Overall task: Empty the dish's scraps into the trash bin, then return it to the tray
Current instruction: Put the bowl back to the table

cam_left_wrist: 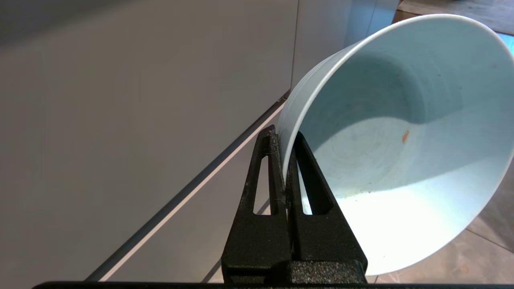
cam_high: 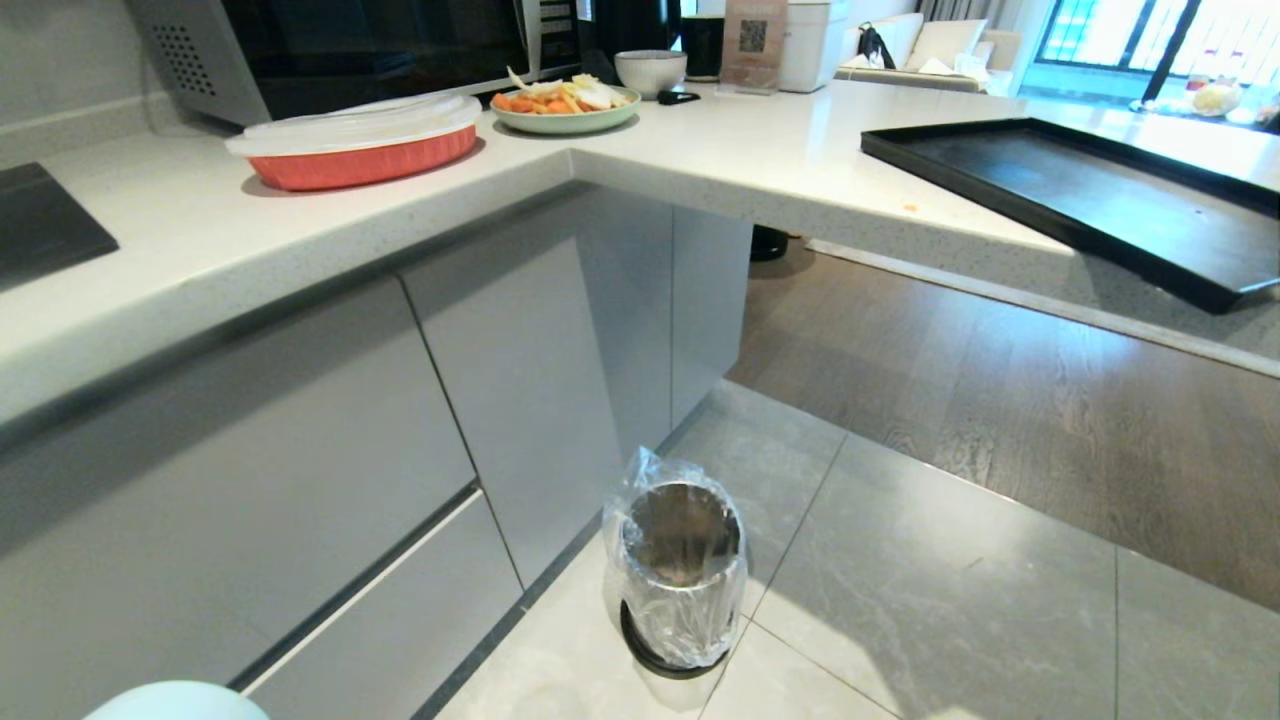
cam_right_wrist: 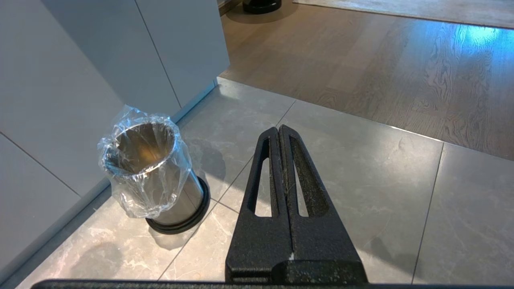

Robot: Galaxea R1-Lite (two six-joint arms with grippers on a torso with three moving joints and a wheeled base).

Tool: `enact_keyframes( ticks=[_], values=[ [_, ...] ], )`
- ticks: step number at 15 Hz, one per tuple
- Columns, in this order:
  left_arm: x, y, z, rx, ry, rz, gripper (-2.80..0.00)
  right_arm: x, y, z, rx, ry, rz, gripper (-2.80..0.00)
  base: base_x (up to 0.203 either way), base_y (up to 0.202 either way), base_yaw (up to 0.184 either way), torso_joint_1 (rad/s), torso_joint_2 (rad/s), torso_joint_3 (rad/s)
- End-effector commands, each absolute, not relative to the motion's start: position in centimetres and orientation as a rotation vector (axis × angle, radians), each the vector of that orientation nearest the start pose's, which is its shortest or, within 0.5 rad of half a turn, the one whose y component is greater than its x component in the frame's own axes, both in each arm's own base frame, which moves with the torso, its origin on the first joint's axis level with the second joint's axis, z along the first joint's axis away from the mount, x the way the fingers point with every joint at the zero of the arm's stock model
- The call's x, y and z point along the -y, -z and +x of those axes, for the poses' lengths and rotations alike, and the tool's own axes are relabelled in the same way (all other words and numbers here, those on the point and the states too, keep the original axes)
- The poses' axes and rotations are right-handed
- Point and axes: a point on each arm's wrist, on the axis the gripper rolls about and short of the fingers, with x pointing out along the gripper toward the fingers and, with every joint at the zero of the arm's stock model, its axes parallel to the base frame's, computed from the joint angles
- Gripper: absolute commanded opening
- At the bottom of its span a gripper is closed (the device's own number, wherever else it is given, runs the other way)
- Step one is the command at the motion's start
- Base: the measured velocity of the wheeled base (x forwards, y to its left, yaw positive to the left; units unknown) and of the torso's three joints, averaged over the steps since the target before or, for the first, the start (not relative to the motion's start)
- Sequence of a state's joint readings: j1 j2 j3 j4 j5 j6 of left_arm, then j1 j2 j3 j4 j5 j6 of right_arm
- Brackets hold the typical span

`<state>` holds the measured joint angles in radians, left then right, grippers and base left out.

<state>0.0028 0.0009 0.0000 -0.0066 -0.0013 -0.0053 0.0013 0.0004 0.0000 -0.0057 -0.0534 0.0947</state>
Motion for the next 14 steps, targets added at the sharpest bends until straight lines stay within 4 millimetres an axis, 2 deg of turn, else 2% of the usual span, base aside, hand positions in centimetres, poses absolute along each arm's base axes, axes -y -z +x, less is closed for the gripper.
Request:
enact_keyframes(
  ticks=[1, 14],
  values=[
    [0.01, -7.62, -2.27, 0.005, -0.002, -0.006, -2.8, 0.12, -7.61, -2.28, 0.009, 0.052, 0.095, -2.8, 0.0, 0.0, 0.0, 0.0, 0.0, 0.0],
    [0.01, -7.61, -2.27, 0.005, -0.002, -0.006, -2.8, 0.12, -7.62, -2.28, 0.009, 0.052, 0.095, -2.8, 0.0, 0.0, 0.0, 0.0, 0.0, 0.0]
  ],
)
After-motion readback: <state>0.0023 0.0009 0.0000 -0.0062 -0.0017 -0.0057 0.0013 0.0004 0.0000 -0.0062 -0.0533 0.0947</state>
